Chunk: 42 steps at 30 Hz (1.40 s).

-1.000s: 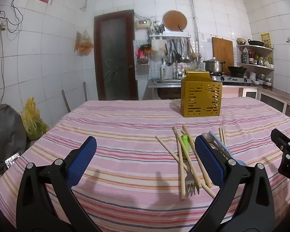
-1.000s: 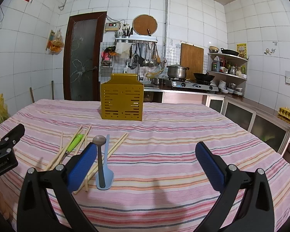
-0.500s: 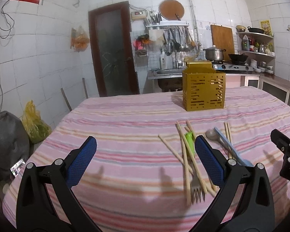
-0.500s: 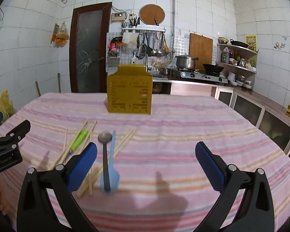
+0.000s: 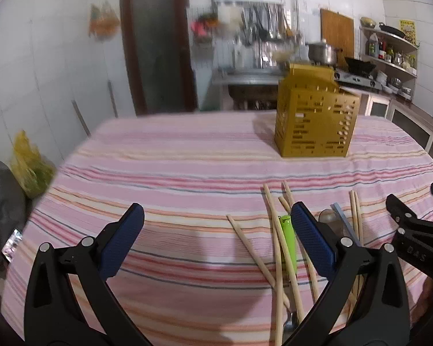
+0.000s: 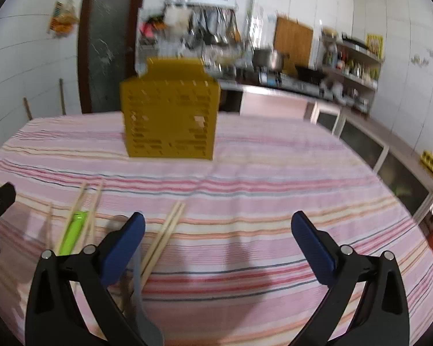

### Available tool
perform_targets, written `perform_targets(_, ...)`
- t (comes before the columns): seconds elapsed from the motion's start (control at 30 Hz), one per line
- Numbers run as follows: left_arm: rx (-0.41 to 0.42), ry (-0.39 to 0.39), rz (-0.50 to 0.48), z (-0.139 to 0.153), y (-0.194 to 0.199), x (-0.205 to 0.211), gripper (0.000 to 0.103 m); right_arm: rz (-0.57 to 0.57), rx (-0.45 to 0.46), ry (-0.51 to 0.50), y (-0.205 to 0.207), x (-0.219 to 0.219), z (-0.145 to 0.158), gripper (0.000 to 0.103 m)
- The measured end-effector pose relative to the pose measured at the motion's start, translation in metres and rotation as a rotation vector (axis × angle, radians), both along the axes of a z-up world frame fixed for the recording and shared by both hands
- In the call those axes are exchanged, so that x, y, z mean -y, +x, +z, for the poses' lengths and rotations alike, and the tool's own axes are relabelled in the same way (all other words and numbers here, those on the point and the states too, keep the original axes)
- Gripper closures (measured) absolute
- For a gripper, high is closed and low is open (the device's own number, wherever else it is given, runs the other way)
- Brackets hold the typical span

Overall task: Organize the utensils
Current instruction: 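Move the left tool toward a chopstick while the right tool approaches another chopstick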

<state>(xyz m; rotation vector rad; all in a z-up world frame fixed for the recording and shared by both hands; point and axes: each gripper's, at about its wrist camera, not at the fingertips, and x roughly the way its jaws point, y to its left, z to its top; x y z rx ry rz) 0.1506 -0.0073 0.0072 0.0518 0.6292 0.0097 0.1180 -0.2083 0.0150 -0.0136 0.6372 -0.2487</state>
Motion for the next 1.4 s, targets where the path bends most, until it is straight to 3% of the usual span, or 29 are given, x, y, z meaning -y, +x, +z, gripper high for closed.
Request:
perform_targets(0.23,-0.145,0.009,0.064,-0.042,0.037,-0.007,0.005,-0.049,-0.083,0.042,0.030,0.011,-0.025,0.005)
perform_targets(0.43,-0.226,-0.005,0.084,-0.060,0.056,-0.013,0.005,-0.061,-0.160,0.050,0.044,0.010,-0.041,0.005)
perform_targets(0.63,-0.285,0.012,0.082,-0.075,0.065,-0.010,0.005,-0.068,-0.181,0.084,0.048,0.014,-0.046,0.007)
perform_targets(0.8,-0.296,0.009,0.089,-0.075,0.067,-0.009,0.006,-0.053,-0.198,0.112,0.049,0.007,-0.046,0.018)
perform_targets(1.07,-0.323,-0.028,0.092,-0.071,0.063,-0.008,0.019,-0.053,-0.233,0.198,0.048,0.006,-0.046,0.034)
perform_targets(1.4,-0.363,-0.063,0.092,-0.068,0.063,-0.006,0.034,-0.032,-0.276,0.172,0.052,-0.004,-0.042,0.049)
